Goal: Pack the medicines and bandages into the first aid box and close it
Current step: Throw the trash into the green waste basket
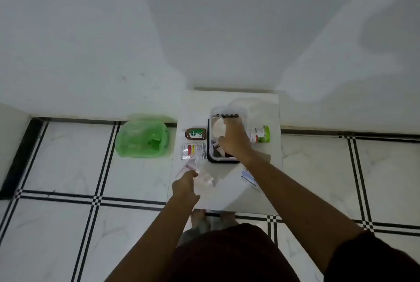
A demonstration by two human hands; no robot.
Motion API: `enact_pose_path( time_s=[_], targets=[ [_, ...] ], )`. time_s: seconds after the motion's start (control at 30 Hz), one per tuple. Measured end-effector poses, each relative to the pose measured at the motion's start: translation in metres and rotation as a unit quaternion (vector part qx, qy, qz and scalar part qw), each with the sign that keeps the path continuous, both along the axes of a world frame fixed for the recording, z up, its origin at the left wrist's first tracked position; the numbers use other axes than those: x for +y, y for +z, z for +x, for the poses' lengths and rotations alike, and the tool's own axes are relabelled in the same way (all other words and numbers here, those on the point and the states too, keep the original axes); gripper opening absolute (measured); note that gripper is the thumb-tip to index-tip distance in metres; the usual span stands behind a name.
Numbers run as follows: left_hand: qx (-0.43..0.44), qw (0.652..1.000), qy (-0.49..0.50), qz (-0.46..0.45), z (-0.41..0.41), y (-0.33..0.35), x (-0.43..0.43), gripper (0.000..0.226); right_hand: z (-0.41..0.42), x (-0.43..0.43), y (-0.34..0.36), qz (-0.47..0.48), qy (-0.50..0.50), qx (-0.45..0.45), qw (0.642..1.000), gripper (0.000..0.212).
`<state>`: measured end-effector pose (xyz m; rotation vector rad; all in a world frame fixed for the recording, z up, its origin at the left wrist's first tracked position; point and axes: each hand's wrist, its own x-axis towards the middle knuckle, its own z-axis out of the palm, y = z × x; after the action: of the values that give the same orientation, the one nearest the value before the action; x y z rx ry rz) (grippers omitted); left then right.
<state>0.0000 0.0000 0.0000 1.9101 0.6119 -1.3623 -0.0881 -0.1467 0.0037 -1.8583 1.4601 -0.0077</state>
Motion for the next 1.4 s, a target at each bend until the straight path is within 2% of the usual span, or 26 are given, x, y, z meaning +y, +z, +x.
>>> enact_pose_path(
  time_s=[0.07,0.2,0.33,0.43,0.53,0.6,0.67,0.73,0.83,0.97,1.07,1.27,1.4],
  targets=[
    [-0.016,0.998,0.012,0.052,-0.002,-0.013,0.003,0.044,0.005,-0.013,-0.007,-0.049,0.009,0.027,0.998,0.053],
    [-0.014,0.998,-0.051,0.026,-0.004,-0.046,0.016,0.063,0.012,-0.032,-0.028,-0.076,0.031,0.066,0.994,0.053],
    [-0.039,0.998,0.014,0.039,-0.002,-0.055,0.01,0.046,0.009,-0.038,-0.042,-0.073,0.068,0.101,0.99,0.039],
    [-0.066,0.997,0.033,0.023,-0.003,-0.056,0.003,0.038,0.002,-0.034,-0.041,-0.115,0.08,0.114,0.984,0.025],
    [-0.122,0.992,0.018,0.025,-0.003,-0.045,0.0,0.017,-0.005,-0.026,-0.021,-0.151,0.103,0.15,0.972,0.025],
    [-0.165,0.986,0.007,0.002,0.001,-0.027,0.0,0.018,-0.007,-0.021,0.003,-0.2,0.118,0.166,0.958,0.023],
    [-0.193,0.981,0.006,-0.021,0.007,-0.009,0.007,0.015,-0.007,-0.014,0.032,-0.231,0.116,0.146,0.955,0.02],
    [-0.208,0.977,0.027,-0.049,0.019,0.005,0.019,0.015,-0.002,-0.007,0.057,-0.201,0.09,0.062,0.973,0.014],
    [-0.226,0.968,0.054,-0.097,0.049,0.022,0.026,0.012,0.024,0.003,0.084,-0.074,0.025,-0.099,0.992,0.003],
    [-0.263,0.958,0.075,-0.086,0.112,0.015,0.033,0.014,0.087,0.011,0.06,0.057,-0.033,-0.16,0.985,0.012],
    [-0.272,0.958,0.071,-0.054,0.165,-0.012,0.04,0.014,0.139,0.019,0.017,0.125,-0.093,-0.147,0.977,0.014],
    [-0.25,0.968,0.032,0.002,0.274,-0.089,0.037,0.012,0.252,0.026,-0.079,0.186,-0.123,-0.061,0.973,0.026],
    [-0.247,0.968,-0.037,0.041,0.356,-0.153,0.016,0.015,0.331,0.017,-0.151,0.21,-0.138,-0.002,0.968,0.008]
  ],
)
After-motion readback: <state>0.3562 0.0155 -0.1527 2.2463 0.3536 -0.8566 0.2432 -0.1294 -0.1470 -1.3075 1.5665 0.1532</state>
